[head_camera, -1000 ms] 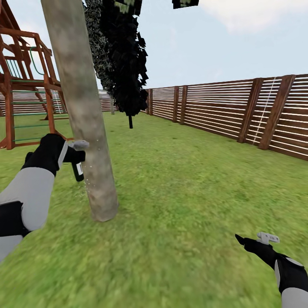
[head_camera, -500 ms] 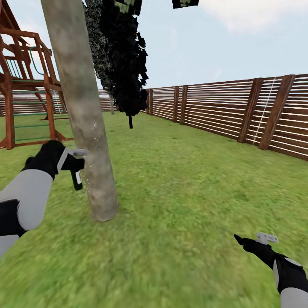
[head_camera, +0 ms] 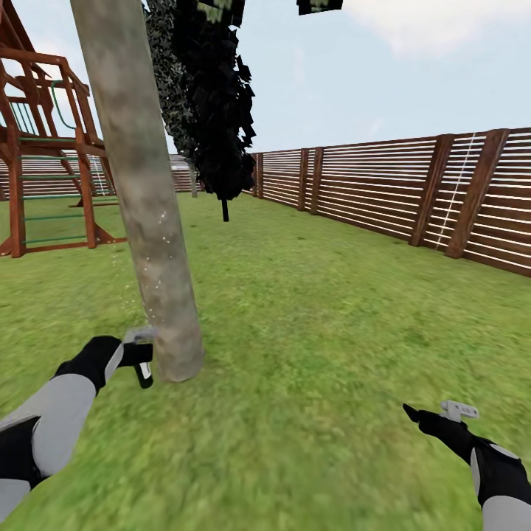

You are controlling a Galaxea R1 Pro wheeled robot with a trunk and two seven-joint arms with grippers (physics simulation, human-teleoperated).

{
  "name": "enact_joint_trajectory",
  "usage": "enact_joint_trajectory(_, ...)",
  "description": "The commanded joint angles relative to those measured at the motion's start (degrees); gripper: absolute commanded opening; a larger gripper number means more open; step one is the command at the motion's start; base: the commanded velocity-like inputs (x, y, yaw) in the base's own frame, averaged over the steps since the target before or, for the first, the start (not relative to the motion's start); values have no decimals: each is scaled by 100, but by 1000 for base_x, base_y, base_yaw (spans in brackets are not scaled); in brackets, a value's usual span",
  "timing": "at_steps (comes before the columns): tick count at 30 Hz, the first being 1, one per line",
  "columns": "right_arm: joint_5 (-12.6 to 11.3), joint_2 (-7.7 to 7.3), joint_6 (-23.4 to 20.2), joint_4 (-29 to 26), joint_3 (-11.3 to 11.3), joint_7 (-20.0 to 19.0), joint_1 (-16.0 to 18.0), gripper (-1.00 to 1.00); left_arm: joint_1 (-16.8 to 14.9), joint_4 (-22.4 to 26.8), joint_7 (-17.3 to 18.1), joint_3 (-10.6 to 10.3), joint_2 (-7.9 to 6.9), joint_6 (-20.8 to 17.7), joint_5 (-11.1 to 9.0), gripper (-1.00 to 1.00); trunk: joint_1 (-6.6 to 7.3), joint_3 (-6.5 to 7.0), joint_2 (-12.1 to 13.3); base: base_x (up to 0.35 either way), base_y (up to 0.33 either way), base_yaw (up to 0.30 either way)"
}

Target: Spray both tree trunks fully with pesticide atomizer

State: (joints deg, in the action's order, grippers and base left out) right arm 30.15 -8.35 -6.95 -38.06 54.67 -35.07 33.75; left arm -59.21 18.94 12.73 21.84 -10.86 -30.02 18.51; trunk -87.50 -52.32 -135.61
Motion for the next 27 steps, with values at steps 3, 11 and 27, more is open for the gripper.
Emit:
enact_joint_trajectory(3, 0, 1, -1, 0, 0, 1, 0, 100, 84, -49, -6, 20, 64, 231, -12, -100, 0, 1, 0, 0, 0, 0)
enact_joint_trajectory(11, 0, 0, -3, 0, 0, 5, 0, 100, 94, -116, -461, 5, 401, 232, -2, -100, 0, 1, 0, 0, 0, 0)
enact_joint_trajectory(27, 0, 3, -4, 0, -3, 2, 0, 100, 86, 46, -785, -18, 901, -280, 4, -100, 0, 1, 0, 0, 0, 0)
